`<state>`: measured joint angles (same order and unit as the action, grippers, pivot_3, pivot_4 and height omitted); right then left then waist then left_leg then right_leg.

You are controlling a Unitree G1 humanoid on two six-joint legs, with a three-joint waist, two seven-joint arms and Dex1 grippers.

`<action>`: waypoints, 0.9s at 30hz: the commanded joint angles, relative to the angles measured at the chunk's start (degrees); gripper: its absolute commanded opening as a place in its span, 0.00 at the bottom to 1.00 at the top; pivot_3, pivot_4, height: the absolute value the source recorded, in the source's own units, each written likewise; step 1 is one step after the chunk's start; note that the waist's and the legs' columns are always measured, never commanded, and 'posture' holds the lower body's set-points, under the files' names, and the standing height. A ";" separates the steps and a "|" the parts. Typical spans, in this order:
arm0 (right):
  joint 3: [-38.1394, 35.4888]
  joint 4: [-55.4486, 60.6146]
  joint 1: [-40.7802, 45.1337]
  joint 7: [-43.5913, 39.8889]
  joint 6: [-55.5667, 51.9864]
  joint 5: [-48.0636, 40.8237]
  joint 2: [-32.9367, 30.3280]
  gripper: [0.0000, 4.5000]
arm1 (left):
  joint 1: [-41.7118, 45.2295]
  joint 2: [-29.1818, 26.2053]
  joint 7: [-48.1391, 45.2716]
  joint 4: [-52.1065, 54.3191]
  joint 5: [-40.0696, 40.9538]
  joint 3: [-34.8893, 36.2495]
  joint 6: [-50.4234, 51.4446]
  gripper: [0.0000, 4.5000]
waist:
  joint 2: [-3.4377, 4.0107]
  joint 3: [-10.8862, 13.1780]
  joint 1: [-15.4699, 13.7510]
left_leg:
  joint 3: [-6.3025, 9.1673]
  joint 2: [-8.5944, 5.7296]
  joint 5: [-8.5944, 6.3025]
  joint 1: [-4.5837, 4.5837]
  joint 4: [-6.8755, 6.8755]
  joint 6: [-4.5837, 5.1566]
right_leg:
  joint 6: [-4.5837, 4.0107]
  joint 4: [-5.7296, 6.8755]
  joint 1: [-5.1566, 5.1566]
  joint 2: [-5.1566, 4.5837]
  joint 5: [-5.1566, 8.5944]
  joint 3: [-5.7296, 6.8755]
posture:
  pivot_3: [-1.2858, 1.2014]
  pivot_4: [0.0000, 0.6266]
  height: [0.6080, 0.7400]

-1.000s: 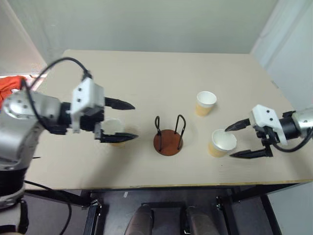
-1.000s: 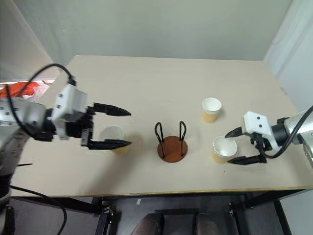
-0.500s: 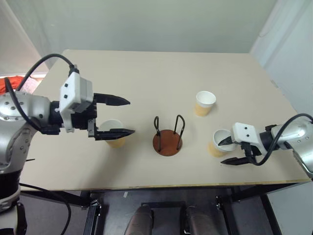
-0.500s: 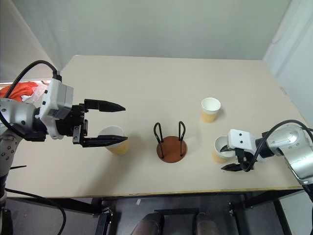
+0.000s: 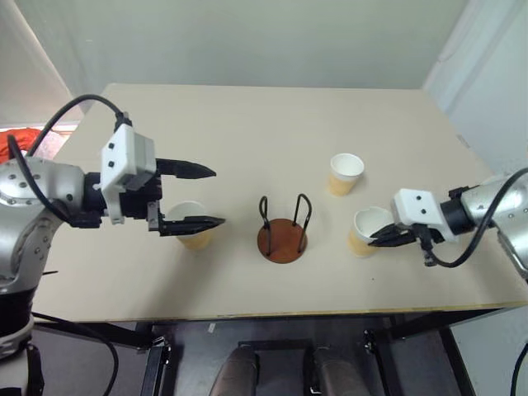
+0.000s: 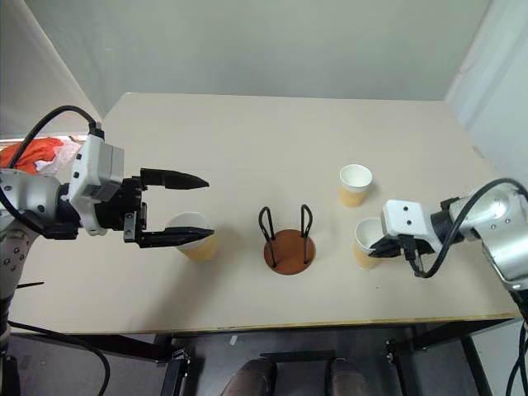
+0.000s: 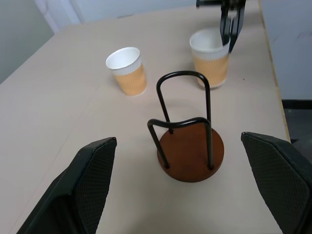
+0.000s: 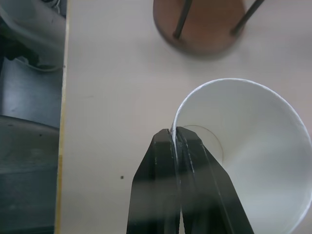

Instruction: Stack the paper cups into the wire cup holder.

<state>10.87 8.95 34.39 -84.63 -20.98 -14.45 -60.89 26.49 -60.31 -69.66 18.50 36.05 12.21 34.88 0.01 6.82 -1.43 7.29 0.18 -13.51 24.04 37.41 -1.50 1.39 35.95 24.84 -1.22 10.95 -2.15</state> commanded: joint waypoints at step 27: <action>19.99 -21.38 36.24 -7.87 19.87 -6.08 19.99 0.05 | -7.04 -1.79 5.47 7.73 5.51 9.05 3.94 1.00 | 0.06 0.03 0.60 | 0.07 0.58 0.20 -0.04 -0.45 -0.62 | -1.39 0.98 0.63 0.21 0.35 0.52 | 0.52 0.24 1.00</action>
<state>30.76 -12.15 68.58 -92.31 -2.41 -20.81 -41.01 19.39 -61.21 -64.81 24.87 40.84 19.27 38.54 0.07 6.86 -0.83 7.36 0.75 -13.29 23.99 36.96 -2.14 -0.03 36.94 25.47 -1.01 11.29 -1.63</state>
